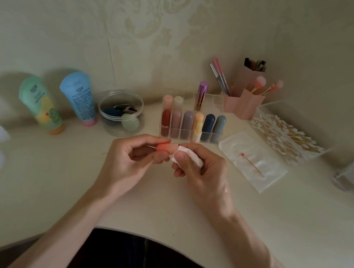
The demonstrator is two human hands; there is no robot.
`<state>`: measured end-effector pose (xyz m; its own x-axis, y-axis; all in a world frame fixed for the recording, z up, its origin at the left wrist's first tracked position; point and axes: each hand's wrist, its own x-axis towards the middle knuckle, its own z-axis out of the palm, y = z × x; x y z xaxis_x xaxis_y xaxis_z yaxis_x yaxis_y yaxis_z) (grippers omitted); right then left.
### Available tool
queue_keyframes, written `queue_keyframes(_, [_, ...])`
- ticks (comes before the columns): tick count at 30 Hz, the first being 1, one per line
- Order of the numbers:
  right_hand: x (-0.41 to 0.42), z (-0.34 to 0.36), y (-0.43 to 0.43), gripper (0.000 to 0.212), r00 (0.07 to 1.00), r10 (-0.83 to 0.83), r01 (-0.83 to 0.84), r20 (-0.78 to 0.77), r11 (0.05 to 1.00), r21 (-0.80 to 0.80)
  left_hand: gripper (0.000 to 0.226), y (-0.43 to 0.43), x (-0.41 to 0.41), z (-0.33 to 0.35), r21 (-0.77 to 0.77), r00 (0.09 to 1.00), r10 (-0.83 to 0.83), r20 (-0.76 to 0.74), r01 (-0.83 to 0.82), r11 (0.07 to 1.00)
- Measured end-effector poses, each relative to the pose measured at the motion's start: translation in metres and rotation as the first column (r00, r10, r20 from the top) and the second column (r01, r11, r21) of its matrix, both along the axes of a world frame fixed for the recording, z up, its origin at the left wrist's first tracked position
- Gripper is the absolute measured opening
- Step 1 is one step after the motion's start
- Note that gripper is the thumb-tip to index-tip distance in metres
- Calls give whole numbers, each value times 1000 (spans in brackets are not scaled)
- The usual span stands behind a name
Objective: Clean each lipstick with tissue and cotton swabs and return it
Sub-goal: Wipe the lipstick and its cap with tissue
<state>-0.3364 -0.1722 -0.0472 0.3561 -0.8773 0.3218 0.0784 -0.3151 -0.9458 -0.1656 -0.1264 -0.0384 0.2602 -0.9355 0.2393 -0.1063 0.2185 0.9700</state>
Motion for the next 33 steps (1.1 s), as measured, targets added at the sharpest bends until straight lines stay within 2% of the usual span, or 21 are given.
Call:
queue_keyframes(4, [-2,1,0,10,998,-11,8,-66,999,-37,33,1,1,3,52,997,-76,15,75,996])
queue_keyframes(8, [-2,1,2,9,993,1,-9,-118,998,-64,34,0,0,2,140,996,-76,36,70,988])
queue_keyframes(12, [-2,-2,4,9,991,-2,-7,-134,998,-62,28,1,3,-2,100,991,-81,109,70,992])
queue_keyframes(18, [-2,-5,0,11,992,15,-16,-123,1000,-8,21,-4,3,-4,56,997,-50,53,47,997])
queue_keyframes(28, [-1,-6,-4,9,990,19,-13,-137,999,44,22,-6,6,-8,72,998,-44,46,41,997])
queue_keyframes(33, [-1,-2,-2,10,992,-20,20,-121,1000,1,26,-3,3,-5,57,999,-41,22,40,998])
